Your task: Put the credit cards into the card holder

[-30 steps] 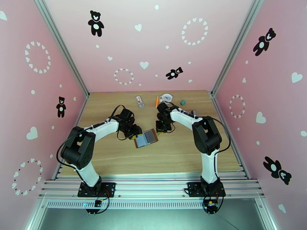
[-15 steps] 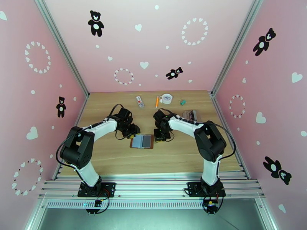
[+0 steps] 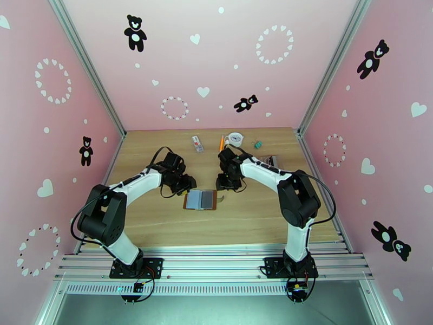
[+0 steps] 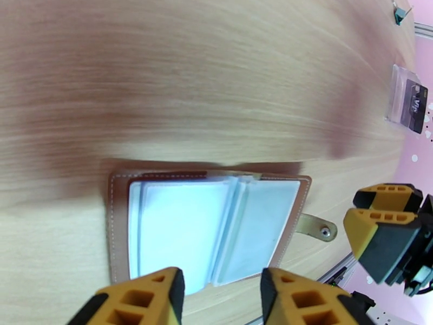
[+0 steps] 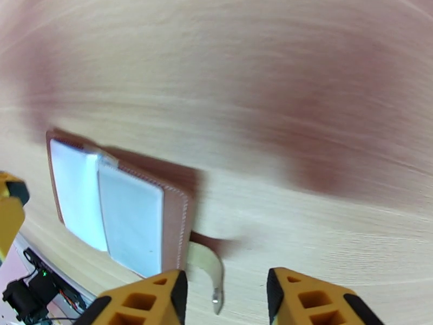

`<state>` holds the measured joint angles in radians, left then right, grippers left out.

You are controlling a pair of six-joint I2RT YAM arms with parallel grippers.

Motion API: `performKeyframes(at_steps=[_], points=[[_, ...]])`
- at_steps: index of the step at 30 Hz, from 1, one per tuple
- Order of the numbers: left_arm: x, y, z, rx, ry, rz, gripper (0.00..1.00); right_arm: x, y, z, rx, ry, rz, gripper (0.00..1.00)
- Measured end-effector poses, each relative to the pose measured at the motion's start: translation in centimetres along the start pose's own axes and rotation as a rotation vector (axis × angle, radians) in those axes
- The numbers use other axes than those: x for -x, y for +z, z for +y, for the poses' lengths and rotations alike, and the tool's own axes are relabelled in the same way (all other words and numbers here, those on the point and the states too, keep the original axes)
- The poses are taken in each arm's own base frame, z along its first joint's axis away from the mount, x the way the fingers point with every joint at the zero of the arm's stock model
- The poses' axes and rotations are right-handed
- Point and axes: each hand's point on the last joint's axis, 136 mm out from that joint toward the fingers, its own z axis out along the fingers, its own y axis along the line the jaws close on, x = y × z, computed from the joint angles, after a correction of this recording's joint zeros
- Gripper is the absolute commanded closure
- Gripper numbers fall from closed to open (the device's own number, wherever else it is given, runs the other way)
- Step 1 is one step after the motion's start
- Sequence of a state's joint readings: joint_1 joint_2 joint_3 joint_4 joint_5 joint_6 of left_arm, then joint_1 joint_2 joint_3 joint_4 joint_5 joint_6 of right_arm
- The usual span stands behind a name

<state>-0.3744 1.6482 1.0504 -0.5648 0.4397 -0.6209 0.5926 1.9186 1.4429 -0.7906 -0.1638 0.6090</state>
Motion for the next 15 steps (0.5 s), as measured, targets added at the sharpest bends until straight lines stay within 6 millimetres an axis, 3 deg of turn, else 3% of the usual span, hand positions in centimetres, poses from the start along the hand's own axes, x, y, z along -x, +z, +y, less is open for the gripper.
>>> performKeyframes(at_steps=[4, 8, 15], points=[[0.1, -0.1, -0.1, -0.002, 0.003, -0.007, 0.56, 2.9, -1.6, -3.6, -0.103, 0.026, -0.085, 0.51], [-0.2, 0.0, 0.3, 0.004, -0.001, 0.0, 0.56, 5.3, -3.6, -8.9, -0.251, 0.053, -0.178, 0.5], [-0.2, 0.2, 0.4, 0.007, -0.003, 0.004, 0.56, 8.0, -6.9, -16.8, -0.426, 0.134, -0.263, 0.44]])
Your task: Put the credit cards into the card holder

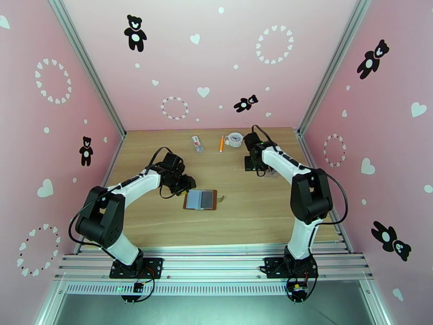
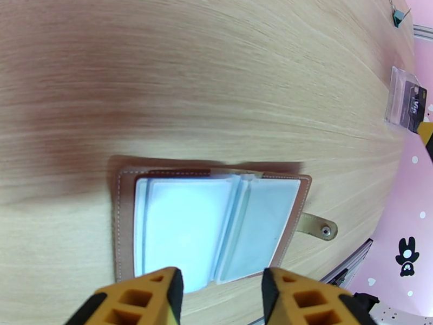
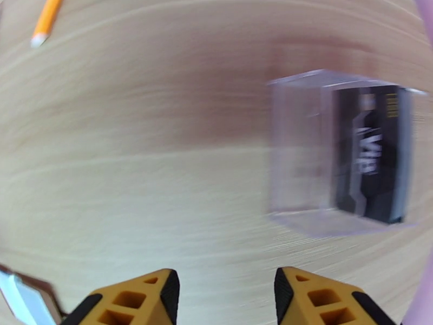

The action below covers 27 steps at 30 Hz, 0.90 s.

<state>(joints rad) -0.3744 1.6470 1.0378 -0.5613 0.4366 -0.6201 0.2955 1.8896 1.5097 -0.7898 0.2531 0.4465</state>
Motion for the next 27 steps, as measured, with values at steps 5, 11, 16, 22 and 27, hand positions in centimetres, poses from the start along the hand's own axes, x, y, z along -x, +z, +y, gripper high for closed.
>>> performKeyframes(at_steps=[5, 11, 16, 22, 27], points=[[0.0, 0.2, 0.1, 0.004, -0.003, 0.004, 0.56, 2.1, -0.3, -3.7, -0.085, 0.032, -0.045, 0.41], [-0.1, 0.4, 0.3, 0.007, -0.005, 0.009, 0.56, 3.2, -0.5, -6.6, -0.147, 0.059, -0.055, 0.4], [0.0, 0.7, 0.4, 0.014, -0.011, 0.017, 0.56, 3.6, 0.6, -8.4, -0.177, 0.078, -0.025, 0.41], [0.5, 0.9, 0.2, 0.014, -0.003, 0.018, 0.56, 2.3, 3.1, -9.2, -0.183, 0.062, 0.059, 0.41], [0.6, 0.9, 0.1, 0.013, 0.008, 0.016, 0.56, 1.8, 4.2, -9.2, -0.174, 0.057, 0.099, 0.42]])
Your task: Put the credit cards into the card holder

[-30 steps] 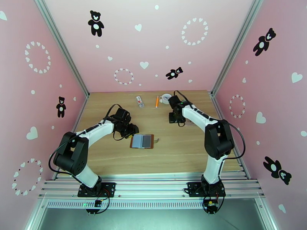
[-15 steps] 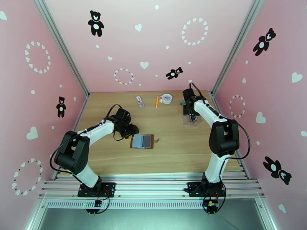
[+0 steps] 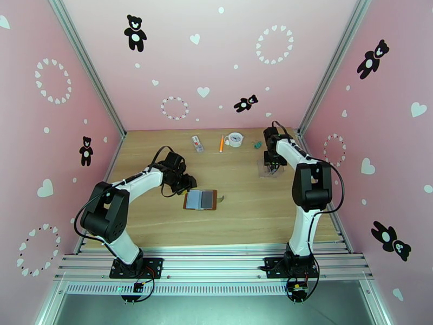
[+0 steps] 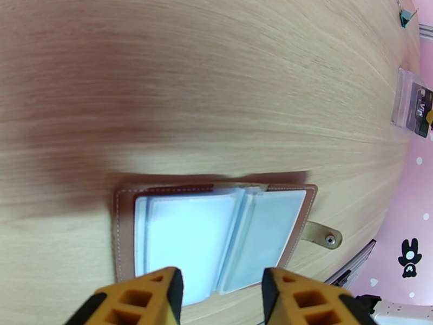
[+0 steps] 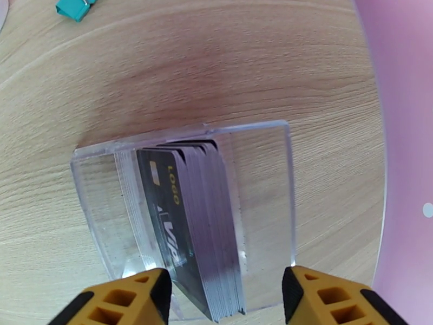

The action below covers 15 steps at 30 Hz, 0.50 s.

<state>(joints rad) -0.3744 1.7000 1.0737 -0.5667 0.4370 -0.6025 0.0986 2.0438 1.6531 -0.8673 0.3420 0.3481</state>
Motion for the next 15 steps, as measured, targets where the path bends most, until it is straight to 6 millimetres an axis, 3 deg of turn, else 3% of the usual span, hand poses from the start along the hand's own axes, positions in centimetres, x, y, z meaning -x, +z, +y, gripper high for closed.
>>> performKeyframes(at_steps=[15], points=[[0.14, -0.04, -0.14, 0.0, 0.004, 0.001, 0.56, 0.32, 1.04, 0.06, 0.005, -0.001, 0.05, 0.47]])
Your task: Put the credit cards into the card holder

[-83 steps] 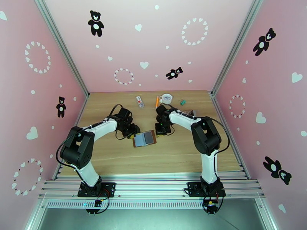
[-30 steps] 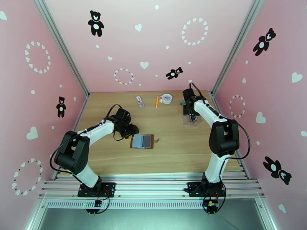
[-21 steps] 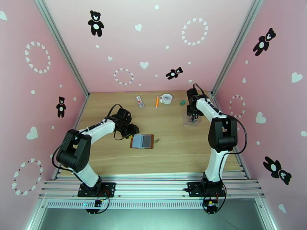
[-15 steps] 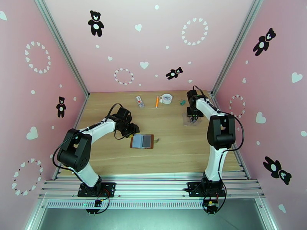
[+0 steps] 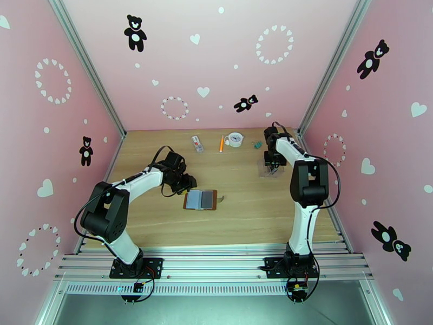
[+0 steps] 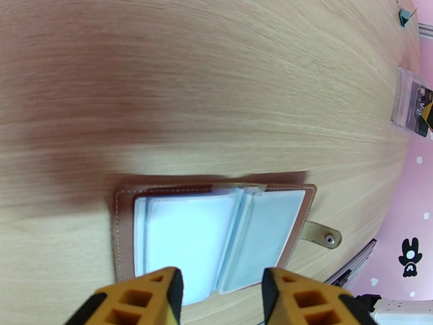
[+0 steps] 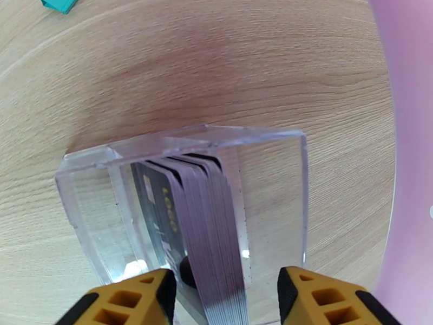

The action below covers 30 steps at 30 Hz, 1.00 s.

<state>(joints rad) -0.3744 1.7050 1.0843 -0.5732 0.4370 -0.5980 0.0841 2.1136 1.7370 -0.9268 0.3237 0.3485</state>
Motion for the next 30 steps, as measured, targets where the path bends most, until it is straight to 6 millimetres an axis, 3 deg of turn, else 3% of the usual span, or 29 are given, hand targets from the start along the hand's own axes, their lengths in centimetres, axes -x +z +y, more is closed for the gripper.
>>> performKeyframes(at_steps=[30], points=[[0.3, 0.4, 0.0, 0.008, -0.003, 0.011, 0.55, -0.2, -0.1, -2.8, -0.071, 0.036, 0.027, 0.66]])
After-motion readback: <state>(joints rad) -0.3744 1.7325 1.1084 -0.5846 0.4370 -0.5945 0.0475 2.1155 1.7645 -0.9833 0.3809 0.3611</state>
